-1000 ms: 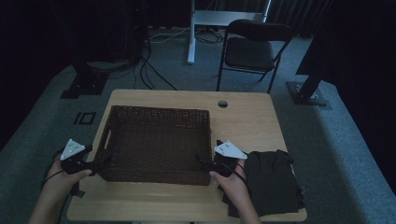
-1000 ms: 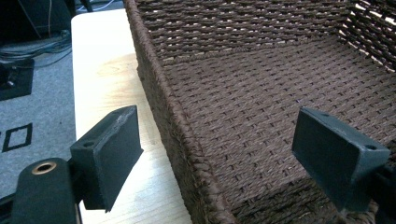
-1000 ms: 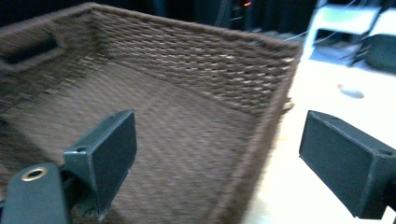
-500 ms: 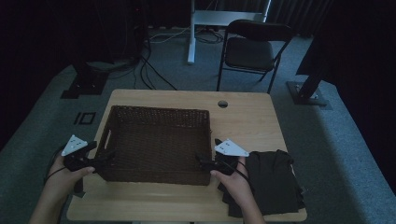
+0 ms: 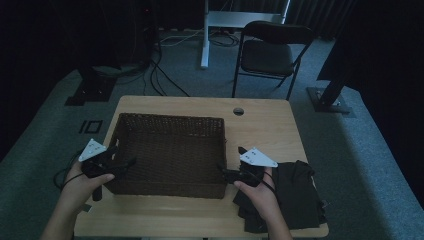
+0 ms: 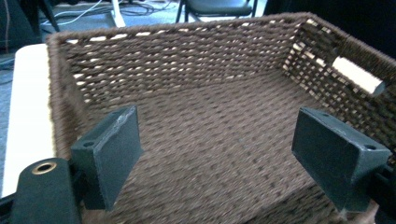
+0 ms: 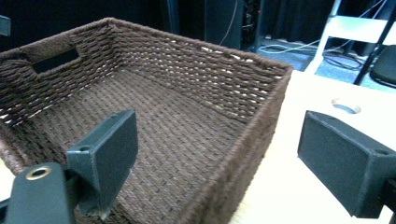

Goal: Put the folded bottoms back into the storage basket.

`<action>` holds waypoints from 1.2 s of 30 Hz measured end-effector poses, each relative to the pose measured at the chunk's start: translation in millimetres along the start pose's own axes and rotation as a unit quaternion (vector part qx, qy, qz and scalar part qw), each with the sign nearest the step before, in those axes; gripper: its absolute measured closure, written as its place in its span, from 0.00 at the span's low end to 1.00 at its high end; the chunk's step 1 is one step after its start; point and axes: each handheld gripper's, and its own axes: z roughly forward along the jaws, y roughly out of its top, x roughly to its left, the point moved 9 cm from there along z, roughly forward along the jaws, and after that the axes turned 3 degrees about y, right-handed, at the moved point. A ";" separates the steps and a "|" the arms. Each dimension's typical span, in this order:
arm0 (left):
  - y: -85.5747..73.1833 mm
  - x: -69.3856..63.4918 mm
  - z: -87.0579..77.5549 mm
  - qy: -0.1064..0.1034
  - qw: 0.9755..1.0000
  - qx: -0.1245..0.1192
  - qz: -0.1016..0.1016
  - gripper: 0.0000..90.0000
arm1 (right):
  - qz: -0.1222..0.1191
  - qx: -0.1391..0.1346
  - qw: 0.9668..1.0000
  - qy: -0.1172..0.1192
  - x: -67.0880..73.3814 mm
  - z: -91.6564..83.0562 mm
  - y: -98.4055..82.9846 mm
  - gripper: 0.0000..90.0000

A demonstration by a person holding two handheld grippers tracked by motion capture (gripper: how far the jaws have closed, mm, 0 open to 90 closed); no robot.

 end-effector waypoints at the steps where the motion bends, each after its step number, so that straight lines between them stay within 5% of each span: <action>1: 3.4 -7.0 2.9 -0.010 1.000 -0.005 -0.008 0.18 | -0.002 0.000 1.000 -0.003 -4.1 -3.6 -0.2 0.13; 22: 23.9 -74.3 31.0 -0.072 0.997 -0.017 0.020 0.18 | 0.004 -0.003 0.999 -0.048 -48.3 -41.2 -4.1 0.13; 36: 25.3 -135.9 52.9 -0.131 0.990 -0.011 0.051 0.18 | 0.005 0.002 0.997 -0.071 -75.6 -67.4 -16.2 0.13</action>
